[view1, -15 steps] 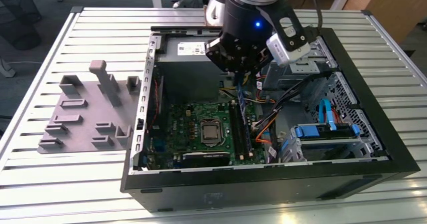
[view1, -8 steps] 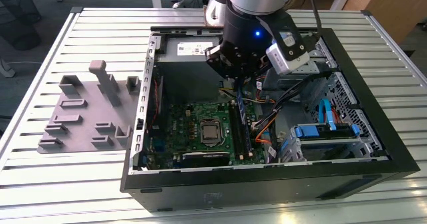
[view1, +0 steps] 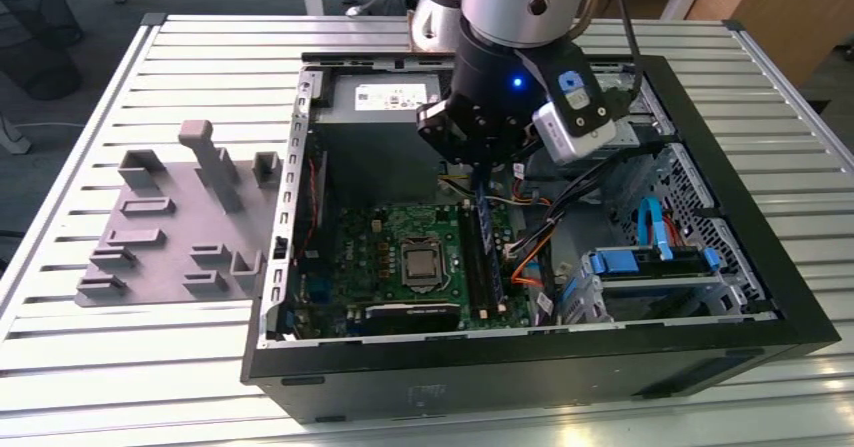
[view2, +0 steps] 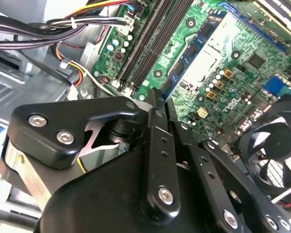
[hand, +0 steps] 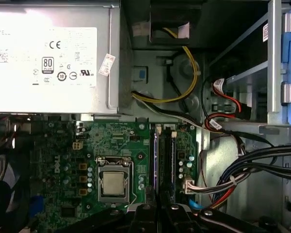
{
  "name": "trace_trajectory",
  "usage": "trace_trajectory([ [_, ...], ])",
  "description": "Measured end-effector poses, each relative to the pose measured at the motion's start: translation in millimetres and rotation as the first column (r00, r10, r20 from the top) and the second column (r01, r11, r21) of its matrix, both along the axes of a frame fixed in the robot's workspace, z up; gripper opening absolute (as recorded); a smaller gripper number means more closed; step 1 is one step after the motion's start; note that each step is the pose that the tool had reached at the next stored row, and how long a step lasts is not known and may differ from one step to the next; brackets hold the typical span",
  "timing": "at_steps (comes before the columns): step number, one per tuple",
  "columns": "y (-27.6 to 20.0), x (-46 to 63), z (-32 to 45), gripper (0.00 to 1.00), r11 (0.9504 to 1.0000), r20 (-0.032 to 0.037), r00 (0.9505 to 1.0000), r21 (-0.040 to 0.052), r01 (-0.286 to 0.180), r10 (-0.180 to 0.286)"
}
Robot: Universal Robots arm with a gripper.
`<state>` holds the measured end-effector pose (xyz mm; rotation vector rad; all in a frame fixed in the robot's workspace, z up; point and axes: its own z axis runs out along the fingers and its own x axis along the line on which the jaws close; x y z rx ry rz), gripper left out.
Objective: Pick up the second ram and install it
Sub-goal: 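Insert the second ram into the second slot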
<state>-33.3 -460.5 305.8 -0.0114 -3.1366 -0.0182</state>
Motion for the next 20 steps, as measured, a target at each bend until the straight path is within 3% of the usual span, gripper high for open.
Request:
trace_trajectory([
  [4,0.0,3.2,-7.2,0.14,1.0,-0.0021,1.0,-0.0001,0.0,0.0],
  [8,0.0,8.0,-13.7,0.14,1.0,-0.0115,0.9999,0.0001,0.0,0.0],
  [12,0.0,8.4,-13.9,0.14,1.0,-0.012,0.9999,-0.0001,0.0,0.0],
  [13,0.0,8.5,-14.0,0.14,1.0,-0.0146,0.9999,-0.0002,0.0,0.0],
  [16,0.0,10.6,-14.5,0.14,1.0,-0.04,0.9992,0.0001,0.0,0.0],
  [20,0.0,10.8,-20.0,0.14,1.0,-0.0406,0.9992,-0.0001,0.0,0.0],
])
